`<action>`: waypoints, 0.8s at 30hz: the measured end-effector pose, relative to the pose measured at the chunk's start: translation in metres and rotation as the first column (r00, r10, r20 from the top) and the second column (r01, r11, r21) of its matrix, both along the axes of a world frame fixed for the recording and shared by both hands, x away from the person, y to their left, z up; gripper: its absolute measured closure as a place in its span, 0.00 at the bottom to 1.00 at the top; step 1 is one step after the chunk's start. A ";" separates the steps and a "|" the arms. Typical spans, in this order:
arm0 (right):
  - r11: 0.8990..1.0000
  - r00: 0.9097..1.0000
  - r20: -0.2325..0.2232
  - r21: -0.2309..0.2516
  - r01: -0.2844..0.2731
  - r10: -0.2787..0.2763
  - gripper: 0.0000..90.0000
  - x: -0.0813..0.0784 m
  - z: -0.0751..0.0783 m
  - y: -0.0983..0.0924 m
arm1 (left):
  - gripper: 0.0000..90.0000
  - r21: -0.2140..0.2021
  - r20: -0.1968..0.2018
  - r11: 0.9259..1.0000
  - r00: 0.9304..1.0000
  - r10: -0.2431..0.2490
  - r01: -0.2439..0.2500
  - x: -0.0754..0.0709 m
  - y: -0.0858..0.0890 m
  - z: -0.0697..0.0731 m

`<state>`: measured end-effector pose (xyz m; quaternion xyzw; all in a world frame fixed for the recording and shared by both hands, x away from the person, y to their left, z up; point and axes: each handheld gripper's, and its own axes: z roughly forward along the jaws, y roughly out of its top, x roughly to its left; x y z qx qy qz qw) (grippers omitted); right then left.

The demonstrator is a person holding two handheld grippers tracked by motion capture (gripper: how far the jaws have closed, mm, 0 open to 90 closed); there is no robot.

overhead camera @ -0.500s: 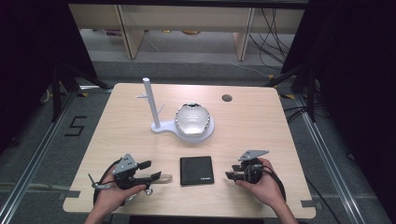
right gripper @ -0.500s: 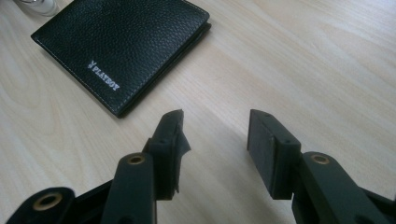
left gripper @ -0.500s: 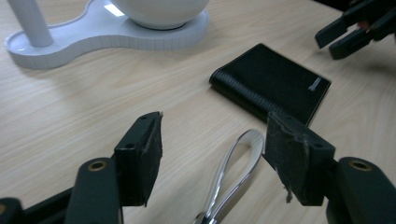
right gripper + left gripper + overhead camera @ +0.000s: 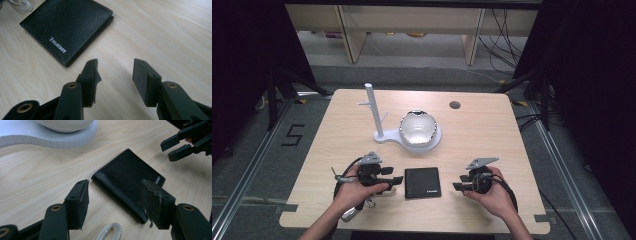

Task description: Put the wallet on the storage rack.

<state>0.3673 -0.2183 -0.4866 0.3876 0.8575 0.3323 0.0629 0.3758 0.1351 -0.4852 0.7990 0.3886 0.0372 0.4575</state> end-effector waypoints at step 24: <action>1.000 1.000 0.004 0.013 -0.012 0.011 0.60 -0.004 0.003 0.002 | 0.43 0.169 -0.128 0.986 0.991 0.024 -0.002 0.012 -0.035 -0.012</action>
